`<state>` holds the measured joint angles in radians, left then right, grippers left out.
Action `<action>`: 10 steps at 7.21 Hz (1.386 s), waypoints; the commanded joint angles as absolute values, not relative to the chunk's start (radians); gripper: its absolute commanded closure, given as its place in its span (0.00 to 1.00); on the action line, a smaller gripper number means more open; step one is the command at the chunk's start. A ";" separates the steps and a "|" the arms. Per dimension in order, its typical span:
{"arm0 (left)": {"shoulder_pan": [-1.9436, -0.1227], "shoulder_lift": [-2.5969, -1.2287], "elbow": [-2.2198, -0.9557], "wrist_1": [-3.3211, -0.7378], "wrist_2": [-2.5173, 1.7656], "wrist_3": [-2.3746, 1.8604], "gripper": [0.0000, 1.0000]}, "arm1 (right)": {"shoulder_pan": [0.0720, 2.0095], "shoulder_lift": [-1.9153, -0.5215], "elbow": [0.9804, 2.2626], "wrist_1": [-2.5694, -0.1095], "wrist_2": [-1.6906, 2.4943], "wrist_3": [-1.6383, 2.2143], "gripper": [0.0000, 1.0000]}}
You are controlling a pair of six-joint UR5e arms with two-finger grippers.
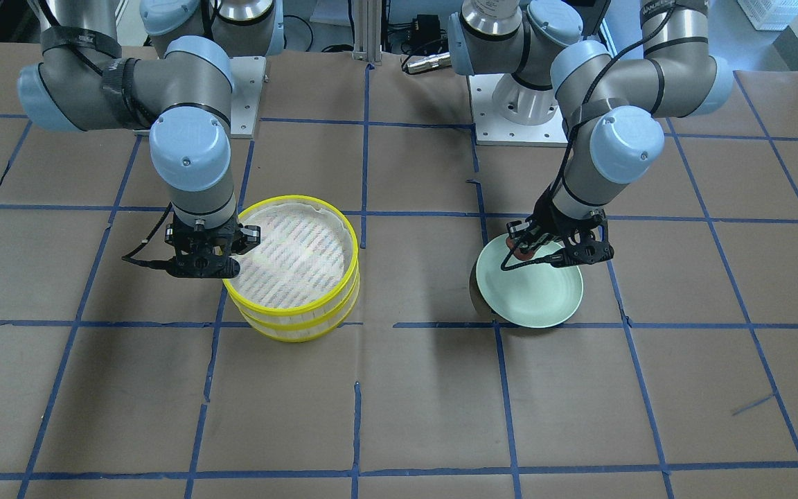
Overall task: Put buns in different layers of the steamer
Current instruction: 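Grasp and lift the brown bun with the left gripper while the right releases and rises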
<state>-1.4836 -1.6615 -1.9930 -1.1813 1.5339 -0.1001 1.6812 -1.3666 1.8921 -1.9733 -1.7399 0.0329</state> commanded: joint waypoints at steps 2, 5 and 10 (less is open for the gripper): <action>-1.673 -1.658 -1.760 -1.315 1.494 -0.340 0.99 | 1.674 -1.380 1.837 -1.957 -1.741 0.009 0.00; -1.706 -1.672 -1.747 -1.298 1.396 -0.479 0.99 | 1.614 -1.529 1.702 -1.760 -1.642 0.000 0.00; -2.018 -1.855 -1.743 -0.887 1.353 -0.990 0.99 | 1.617 -1.572 1.520 -1.546 -1.548 0.038 0.00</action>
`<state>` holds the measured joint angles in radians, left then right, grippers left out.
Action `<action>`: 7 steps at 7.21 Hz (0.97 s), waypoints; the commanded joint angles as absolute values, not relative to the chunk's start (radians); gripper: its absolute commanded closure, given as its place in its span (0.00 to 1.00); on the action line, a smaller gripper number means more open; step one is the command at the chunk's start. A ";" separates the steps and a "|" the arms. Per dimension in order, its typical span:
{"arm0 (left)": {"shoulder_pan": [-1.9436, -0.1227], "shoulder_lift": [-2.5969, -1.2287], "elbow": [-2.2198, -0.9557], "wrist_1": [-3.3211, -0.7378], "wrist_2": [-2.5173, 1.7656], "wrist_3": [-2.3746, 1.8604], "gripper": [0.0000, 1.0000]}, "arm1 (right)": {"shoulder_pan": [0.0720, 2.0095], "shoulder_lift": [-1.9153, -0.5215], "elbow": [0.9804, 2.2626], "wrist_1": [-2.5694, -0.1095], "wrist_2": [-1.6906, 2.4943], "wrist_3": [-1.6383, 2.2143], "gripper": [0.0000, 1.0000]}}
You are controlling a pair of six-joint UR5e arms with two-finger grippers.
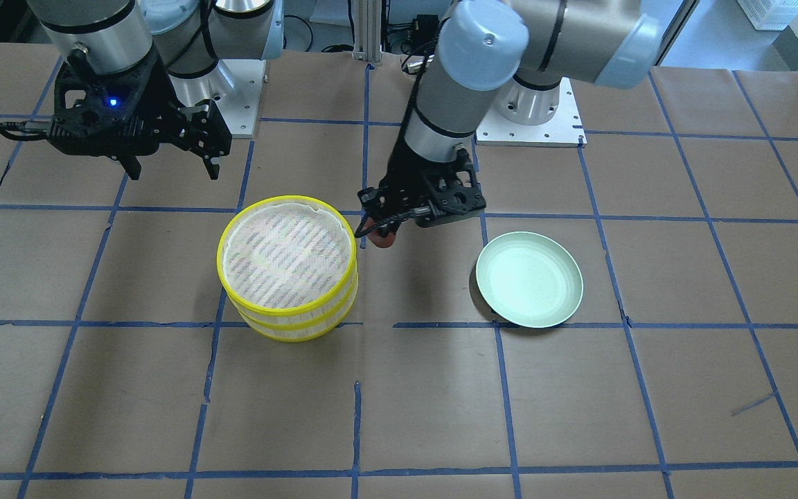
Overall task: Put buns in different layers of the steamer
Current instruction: 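Lower the brown bun into the top steamer tier and open the left gripper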
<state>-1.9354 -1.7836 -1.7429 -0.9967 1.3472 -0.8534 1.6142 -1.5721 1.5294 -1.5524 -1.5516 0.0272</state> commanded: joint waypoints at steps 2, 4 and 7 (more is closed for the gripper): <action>-2.031 -1.890 -1.695 -0.871 1.345 -1.081 0.73 | 1.615 -1.571 1.525 -1.545 -1.551 0.044 0.00; -2.031 -1.896 -1.684 -0.881 1.345 -1.088 0.00 | 1.611 -1.571 1.526 -1.543 -1.555 0.043 0.00; -2.020 -1.872 -1.683 -0.882 1.356 -0.932 0.00 | 1.611 -1.571 1.525 -1.545 -1.560 0.044 0.00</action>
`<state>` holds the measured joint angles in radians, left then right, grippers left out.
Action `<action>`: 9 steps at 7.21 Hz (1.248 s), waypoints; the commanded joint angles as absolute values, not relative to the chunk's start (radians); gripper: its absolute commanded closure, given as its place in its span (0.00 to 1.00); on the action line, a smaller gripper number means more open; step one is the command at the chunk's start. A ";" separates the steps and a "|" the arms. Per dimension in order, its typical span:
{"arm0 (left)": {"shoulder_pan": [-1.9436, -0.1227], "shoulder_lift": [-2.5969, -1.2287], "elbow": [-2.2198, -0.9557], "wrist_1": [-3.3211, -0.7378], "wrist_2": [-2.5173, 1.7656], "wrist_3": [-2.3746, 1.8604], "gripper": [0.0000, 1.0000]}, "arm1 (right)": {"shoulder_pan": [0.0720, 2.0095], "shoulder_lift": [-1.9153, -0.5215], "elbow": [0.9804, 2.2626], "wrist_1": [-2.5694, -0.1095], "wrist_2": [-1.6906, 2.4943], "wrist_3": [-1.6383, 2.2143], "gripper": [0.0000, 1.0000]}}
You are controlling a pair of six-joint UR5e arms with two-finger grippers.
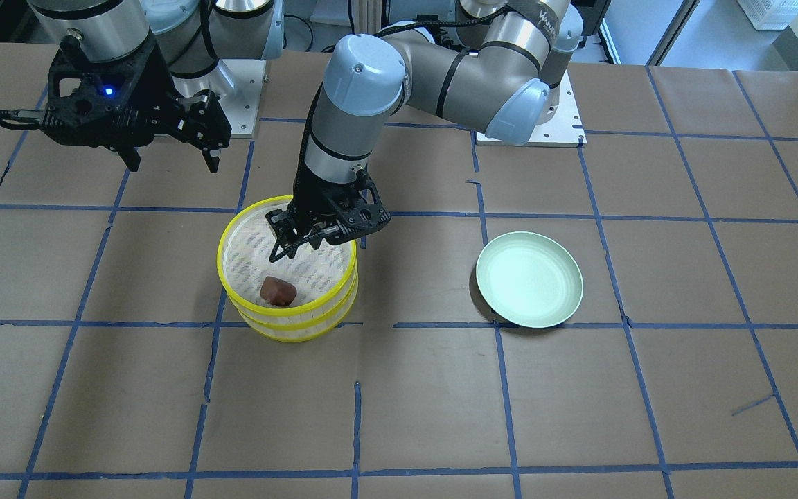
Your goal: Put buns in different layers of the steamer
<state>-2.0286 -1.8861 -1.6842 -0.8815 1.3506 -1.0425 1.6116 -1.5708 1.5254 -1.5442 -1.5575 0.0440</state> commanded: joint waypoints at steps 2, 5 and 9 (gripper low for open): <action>-1.839 -1.815 -1.684 -0.955 1.345 -0.506 0.00 | 1.611 -1.571 1.522 -1.542 -1.560 0.046 0.00; -1.559 -1.640 -1.672 -1.329 1.344 -0.090 0.00 | 1.611 -1.571 1.523 -1.540 -1.559 0.046 0.00; -1.505 -1.519 -1.595 -1.635 1.527 0.031 0.00 | 1.612 -1.571 1.525 -1.537 -1.554 0.046 0.00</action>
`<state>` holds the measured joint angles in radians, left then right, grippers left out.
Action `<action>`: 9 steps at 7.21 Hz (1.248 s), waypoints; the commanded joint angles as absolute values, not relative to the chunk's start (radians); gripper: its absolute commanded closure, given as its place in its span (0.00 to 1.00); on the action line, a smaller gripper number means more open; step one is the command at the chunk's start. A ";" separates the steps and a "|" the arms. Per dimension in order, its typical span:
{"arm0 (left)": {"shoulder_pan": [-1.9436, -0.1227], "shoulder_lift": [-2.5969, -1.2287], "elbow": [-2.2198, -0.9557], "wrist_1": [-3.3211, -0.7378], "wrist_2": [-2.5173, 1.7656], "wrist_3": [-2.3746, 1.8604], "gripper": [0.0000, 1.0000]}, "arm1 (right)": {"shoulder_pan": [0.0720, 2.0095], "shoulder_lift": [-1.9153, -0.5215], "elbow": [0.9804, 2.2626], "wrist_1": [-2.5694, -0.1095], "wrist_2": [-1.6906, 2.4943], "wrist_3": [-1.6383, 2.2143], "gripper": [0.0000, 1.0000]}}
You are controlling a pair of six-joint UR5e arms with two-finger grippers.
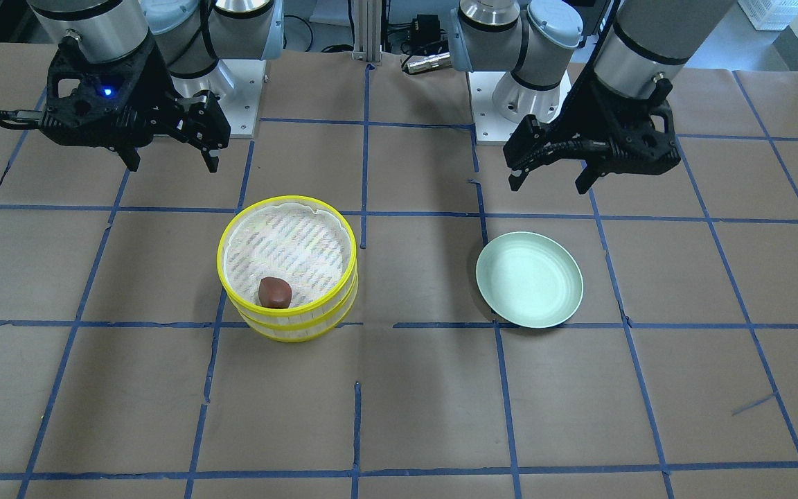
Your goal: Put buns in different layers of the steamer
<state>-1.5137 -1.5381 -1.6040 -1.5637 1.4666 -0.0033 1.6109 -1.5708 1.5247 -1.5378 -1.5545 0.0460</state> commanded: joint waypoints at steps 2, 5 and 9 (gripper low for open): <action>-1.514 -1.499 -1.615 -1.666 1.525 0.031 0.00 | 1.615 -1.571 1.526 -1.537 -1.554 0.046 0.00; -1.522 -1.490 -1.623 -1.670 1.534 0.032 0.00 | 1.615 -1.571 1.526 -1.537 -1.554 0.046 0.00; -1.522 -1.488 -1.629 -1.671 1.532 0.032 0.00 | 1.614 -1.571 1.526 -1.540 -1.552 0.046 0.00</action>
